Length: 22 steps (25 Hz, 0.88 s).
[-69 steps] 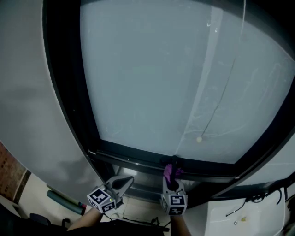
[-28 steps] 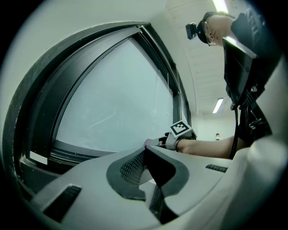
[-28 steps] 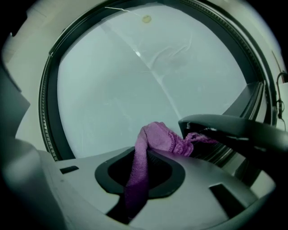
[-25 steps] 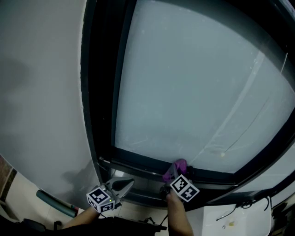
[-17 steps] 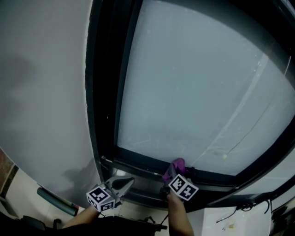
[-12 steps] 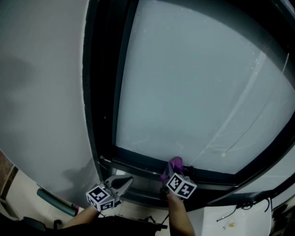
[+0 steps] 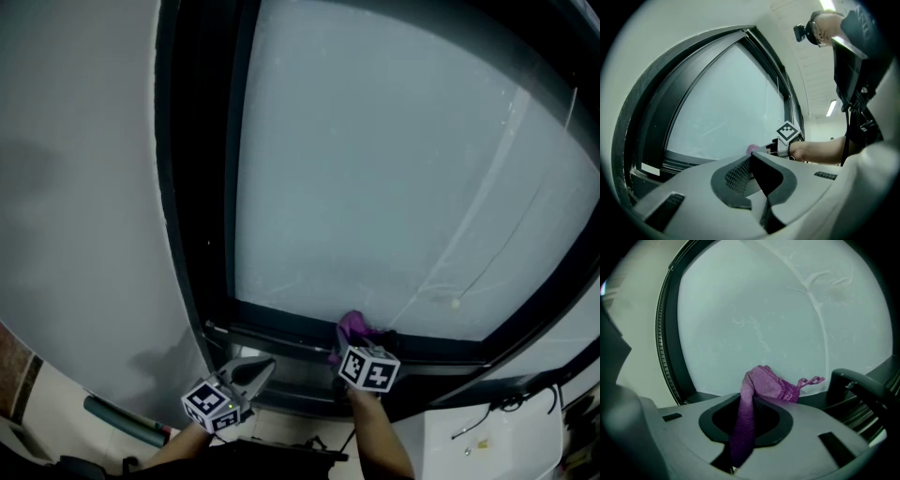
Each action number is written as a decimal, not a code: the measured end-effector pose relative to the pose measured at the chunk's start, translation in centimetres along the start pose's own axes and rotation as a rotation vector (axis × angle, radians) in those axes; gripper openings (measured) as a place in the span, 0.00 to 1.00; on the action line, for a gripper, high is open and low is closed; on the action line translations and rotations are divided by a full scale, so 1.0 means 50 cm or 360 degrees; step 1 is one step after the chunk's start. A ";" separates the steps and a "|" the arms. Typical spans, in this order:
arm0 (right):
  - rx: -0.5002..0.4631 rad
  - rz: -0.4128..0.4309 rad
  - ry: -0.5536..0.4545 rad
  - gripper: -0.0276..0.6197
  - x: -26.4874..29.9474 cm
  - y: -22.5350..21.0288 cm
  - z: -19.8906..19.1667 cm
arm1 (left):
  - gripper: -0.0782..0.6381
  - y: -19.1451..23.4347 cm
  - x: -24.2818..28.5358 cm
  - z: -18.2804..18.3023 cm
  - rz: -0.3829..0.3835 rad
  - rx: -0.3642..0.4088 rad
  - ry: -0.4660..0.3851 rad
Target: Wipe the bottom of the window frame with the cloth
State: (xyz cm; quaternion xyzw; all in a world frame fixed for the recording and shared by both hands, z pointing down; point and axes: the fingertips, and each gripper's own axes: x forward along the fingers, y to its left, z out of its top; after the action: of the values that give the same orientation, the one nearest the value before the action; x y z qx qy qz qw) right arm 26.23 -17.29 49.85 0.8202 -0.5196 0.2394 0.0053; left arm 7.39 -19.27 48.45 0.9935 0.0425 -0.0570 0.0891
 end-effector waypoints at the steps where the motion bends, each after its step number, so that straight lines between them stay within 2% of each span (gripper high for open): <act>1: 0.0000 0.0010 0.0006 0.16 0.003 0.004 -0.001 | 0.11 0.002 -0.002 -0.001 0.0003 -0.0002 0.0005; 22: -0.0107 0.0198 0.0059 0.16 0.045 0.116 -0.007 | 0.11 0.048 -0.057 0.001 0.0155 0.0002 0.0010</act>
State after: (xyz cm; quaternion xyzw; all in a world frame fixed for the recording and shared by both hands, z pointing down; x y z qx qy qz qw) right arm 21.92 -21.78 49.68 0.7811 -0.5771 0.2370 0.0275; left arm 4.77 -21.86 49.16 0.9946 -0.0057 -0.0496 0.0911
